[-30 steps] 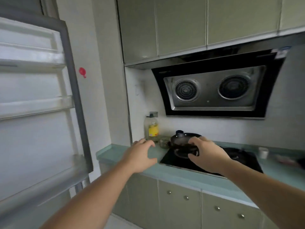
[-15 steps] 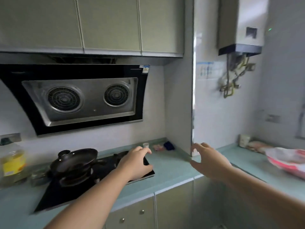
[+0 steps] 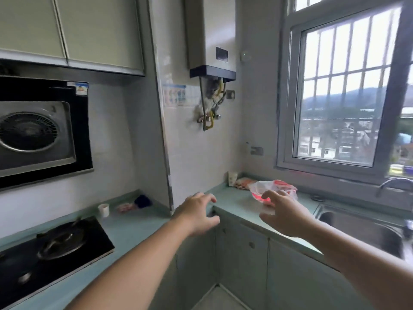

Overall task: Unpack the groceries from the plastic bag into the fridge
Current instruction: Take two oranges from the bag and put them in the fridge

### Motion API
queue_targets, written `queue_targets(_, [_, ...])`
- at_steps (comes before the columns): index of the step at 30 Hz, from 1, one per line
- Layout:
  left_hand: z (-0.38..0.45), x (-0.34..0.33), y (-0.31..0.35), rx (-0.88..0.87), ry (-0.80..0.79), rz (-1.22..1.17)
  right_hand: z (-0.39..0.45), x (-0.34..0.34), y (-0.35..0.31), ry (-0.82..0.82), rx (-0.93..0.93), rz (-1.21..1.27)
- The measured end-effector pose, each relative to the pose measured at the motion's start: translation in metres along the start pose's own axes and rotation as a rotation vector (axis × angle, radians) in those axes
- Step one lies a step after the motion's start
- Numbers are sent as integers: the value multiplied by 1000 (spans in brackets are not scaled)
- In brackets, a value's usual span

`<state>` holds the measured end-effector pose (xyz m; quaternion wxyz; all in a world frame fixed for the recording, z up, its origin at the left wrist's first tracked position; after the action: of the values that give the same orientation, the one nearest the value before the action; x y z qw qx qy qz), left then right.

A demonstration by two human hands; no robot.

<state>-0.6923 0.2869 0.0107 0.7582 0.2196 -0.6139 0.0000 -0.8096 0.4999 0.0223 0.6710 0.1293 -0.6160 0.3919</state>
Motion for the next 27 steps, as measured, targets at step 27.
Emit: queue_targets(27, [232, -130, 49, -147, -157, -224, 131, -46, 153, -101, -214, 131])
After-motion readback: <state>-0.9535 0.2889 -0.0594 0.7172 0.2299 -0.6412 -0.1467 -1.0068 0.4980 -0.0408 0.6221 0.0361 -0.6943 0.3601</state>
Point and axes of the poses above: each hand's wrist, its own z-axis towards the middle knuckle, its own x-axis out of the back of the hand, y = z × x, the point moved 1 cm from there along z, towards the middle knuckle, and after that the axes turned 7 degrees about -y, right-handed, at the moved point
